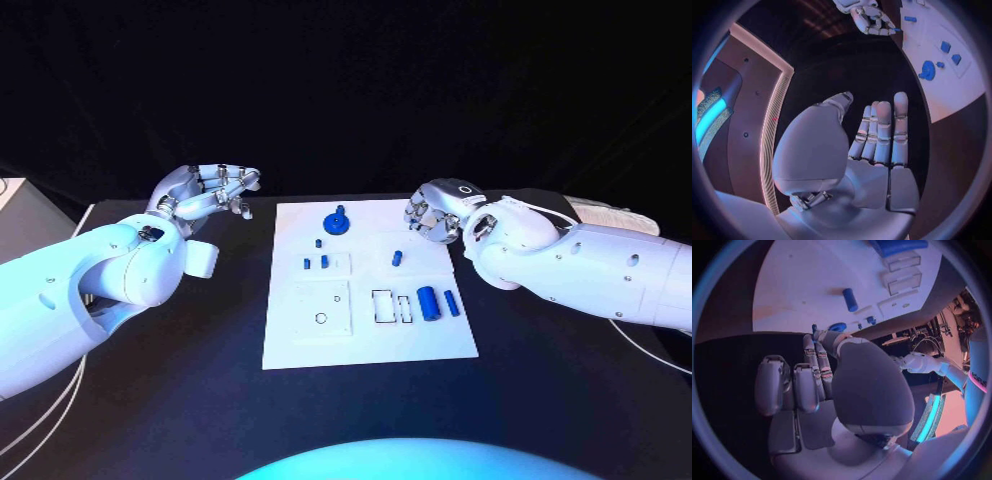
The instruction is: Assemble the parts on the task board
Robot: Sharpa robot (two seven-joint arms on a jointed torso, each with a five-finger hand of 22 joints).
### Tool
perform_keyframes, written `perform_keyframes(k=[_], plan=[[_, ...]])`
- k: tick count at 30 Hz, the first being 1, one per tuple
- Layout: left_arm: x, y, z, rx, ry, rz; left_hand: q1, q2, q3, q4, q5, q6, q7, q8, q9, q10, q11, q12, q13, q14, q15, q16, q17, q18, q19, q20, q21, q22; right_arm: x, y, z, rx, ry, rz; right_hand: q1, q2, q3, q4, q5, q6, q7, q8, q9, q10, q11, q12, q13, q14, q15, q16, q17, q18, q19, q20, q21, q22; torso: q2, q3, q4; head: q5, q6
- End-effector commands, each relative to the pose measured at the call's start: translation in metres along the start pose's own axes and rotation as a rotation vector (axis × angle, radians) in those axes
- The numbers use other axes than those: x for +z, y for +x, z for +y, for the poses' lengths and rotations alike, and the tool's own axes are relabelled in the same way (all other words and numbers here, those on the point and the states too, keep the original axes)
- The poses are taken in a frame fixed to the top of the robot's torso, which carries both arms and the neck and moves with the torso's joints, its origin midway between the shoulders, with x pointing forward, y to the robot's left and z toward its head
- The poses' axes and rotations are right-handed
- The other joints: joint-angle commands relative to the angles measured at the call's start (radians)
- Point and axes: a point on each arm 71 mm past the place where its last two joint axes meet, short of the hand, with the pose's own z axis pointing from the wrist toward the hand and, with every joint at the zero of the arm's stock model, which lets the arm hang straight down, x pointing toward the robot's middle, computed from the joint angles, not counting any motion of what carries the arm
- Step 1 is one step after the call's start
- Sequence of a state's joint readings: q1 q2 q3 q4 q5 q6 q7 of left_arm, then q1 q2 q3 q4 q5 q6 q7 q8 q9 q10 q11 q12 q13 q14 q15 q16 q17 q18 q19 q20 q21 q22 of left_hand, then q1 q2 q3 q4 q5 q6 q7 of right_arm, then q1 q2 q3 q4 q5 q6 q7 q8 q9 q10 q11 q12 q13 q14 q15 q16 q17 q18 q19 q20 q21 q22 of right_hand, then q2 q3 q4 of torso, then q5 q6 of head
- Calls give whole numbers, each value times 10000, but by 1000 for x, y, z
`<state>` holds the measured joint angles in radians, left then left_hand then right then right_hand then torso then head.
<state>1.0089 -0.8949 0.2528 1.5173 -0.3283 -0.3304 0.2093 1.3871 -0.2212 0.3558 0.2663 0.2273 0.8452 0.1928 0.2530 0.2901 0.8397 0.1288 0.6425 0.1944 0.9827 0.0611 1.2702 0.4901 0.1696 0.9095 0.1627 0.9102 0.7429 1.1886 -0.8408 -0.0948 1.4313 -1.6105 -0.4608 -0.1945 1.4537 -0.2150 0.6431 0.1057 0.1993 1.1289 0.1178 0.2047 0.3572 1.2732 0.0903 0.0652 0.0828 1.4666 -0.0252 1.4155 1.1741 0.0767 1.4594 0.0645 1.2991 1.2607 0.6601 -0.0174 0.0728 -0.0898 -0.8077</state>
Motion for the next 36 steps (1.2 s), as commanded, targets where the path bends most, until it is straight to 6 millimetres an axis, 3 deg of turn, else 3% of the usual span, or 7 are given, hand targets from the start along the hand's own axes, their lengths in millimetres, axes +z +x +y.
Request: perform_keyframes(k=[1,9,14,25,27,32,36], plan=[[-1,1,0,-63,12,-13,85,18,-70,1,20,-65,-4,27,-15,-81,22,52,-12,59,45,49,13,139,70,12,69,11,-4,-3,15,364,-321,-134,-84,11,-12,-77,68,32,-1,50,17,531,-426,28,50,330,-71,54,13,-106,111,21,96,47,11,7,-15,78,50],[-3,5,3,-118,-19,58,93,21,-82,11,23,-72,1,28,-18,-96,26,54,-13,57,49,52,13,138,72,14,70,13,-21,2,66,850,-1781,-278,-108,11,23,-116,88,21,1,58,36,532,-425,20,53,335,-70,68,45,-118,123,21,144,105,-29,-9,16,228,50],[-5,8,5,-162,-47,112,93,21,-82,11,23,-72,1,28,-18,-96,26,54,-13,57,49,52,13,138,72,14,70,13,-27,15,92,839,-2490,-231,-108,11,23,-116,88,21,1,58,36,532,-425,20,53,335,-70,68,45,-118,123,21,144,105,-31,-28,-5,359,40],[-7,14,5,-263,-75,287,98,26,-90,19,25,-75,3,30,-19,-105,29,57,-14,57,51,54,13,137,74,15,71,14,-33,55,120,859,-2912,330,-145,13,77,-176,123,0,19,66,65,530,-415,9,57,335,-66,73,46,-118,121,22,156,121,-9,-25,30,514,-40],[-9,15,7,-282,-102,314,98,26,-90,19,25,-75,3,30,-19,-105,29,57,-14,57,51,54,13,137,74,15,71,14,-32,59,125,801,-2895,382,-148,13,81,-182,125,-1,20,67,67,528,-413,7,57,330,-65,63,20,-116,118,22,149,113,8,-10,11,544,-49],[-10,17,9,-314,-150,350,98,26,-90,19,25,-75,3,30,-19,-105,29,57,-14,57,51,54,13,137,74,15,71,14,-29,66,130,650,-2784,537,-152,13,89,-191,128,-3,21,68,71,526,-412,6,57,330,-64,64,22,-116,116,23,147,112,-10,-29,44,575,-129],[-11,17,10,-327,-171,363,106,33,-101,30,27,-73,5,36,-19,-116,32,62,-14,56,54,58,14,137,76,17,72,15,-27,71,131,528,-2704,577,-164,11,101,-207,137,-6,24,72,79,524,-410,3,57,329,-62,63,16,-115,114,24,145,110,10,-20,33,618,-168]])
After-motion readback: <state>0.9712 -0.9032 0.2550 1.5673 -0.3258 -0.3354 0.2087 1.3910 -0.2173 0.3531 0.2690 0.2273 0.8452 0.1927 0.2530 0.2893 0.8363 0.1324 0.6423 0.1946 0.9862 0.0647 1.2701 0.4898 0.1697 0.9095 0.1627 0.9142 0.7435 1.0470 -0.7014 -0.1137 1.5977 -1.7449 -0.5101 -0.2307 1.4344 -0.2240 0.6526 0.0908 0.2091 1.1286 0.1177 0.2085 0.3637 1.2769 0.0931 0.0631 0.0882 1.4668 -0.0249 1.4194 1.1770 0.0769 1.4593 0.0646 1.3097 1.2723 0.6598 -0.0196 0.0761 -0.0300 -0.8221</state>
